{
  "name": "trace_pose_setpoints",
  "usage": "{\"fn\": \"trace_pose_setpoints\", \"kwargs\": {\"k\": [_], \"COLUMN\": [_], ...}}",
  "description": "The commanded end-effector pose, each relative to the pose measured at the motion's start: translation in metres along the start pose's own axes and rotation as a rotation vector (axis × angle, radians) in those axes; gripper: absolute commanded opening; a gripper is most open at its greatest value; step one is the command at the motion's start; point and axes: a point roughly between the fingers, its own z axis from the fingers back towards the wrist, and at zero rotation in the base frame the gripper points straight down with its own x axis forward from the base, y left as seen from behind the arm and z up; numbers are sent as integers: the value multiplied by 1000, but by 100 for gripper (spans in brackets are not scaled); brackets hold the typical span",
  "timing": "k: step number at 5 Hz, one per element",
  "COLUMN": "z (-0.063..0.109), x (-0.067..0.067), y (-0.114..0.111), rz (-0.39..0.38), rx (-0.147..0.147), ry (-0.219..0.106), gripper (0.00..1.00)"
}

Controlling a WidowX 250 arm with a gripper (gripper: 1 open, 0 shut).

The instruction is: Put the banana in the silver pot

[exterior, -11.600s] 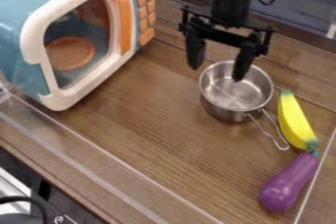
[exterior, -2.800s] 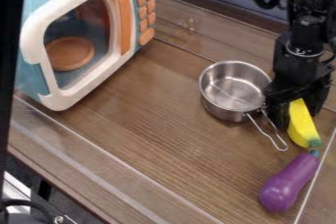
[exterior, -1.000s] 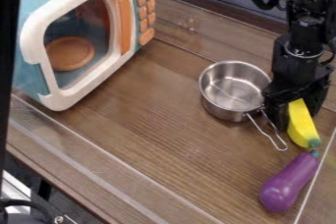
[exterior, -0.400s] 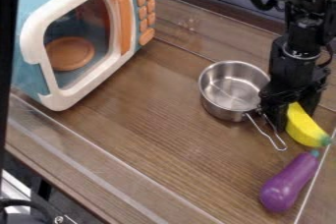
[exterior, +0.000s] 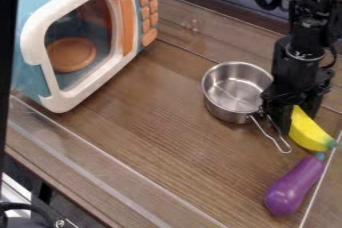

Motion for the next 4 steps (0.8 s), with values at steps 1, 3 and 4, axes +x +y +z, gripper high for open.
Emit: {"fn": "trace_pose_setpoints", "kwargs": {"k": [1, 3, 4], "z": [27, 42, 48], "x": [4, 5, 6], "y": [-2, 2, 4], "rz": [-10, -19, -23], "rx": [-40, -30, -27], "ry": [-17, -15, -14], "gripper": [0, 0, 0]}}
